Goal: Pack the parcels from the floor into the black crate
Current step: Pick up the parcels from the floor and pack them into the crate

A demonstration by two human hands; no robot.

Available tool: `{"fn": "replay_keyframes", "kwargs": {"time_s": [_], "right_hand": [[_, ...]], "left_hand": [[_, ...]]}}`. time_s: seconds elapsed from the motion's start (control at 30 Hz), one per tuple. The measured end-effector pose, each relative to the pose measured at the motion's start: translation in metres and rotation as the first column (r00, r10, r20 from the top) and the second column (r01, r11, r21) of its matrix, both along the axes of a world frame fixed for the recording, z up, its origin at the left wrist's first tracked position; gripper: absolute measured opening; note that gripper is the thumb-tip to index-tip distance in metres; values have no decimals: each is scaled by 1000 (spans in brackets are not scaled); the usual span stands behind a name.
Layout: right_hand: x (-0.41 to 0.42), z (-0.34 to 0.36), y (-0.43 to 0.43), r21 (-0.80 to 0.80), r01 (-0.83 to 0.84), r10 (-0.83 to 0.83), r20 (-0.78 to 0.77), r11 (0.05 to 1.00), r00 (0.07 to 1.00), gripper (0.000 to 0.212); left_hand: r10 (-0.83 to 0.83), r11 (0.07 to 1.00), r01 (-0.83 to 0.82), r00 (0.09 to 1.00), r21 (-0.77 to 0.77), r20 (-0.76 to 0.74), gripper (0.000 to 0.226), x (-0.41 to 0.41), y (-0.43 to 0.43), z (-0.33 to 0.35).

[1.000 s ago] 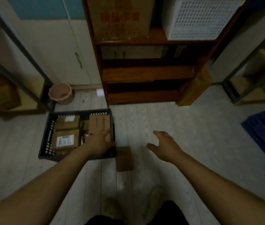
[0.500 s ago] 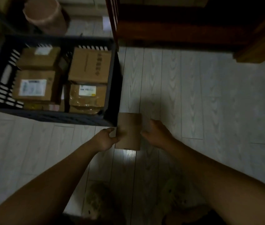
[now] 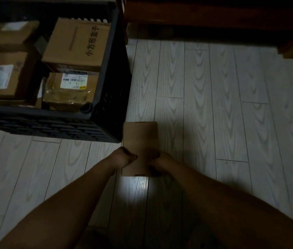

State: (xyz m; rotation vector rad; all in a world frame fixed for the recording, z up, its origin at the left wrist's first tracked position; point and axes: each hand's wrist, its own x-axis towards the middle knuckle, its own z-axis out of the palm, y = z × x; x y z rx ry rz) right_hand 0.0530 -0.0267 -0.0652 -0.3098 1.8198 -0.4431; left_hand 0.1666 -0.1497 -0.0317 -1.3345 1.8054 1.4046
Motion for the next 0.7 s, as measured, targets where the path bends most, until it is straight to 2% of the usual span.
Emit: {"fn": "replay_keyframes", "kwargs": {"time_s": [0.07,0.17,0.3,0.37,0.47,0.7], "right_hand": [[-4,4,1,-37,153,-155,-61,988,986,40],[-20,7,3,-144,361,-381,-150,921,912,41],[-48,44,-8,-327,535,-610,-196,779,768,47],[-60,68,-17,-457,546,-680,-203,702,705,43],[-73,105,-28,-627,476,-731,-229,616,643,49],[-86,165,-53,-818,333,-777,-203,469,596,52]], "left_hand": [[12,1000,-13,999,-21,-31,45,-9,2,6],[101,994,-106,984,-31,-147,72,-29,6,20],[2,978,-85,918,-191,-396,75,-64,6,47],[-50,963,-94,860,-254,-508,84,-79,2,67],[-52,947,-153,794,-282,-606,83,-95,-7,99],[-115,863,-277,706,-422,-698,75,-106,-21,157]]}}
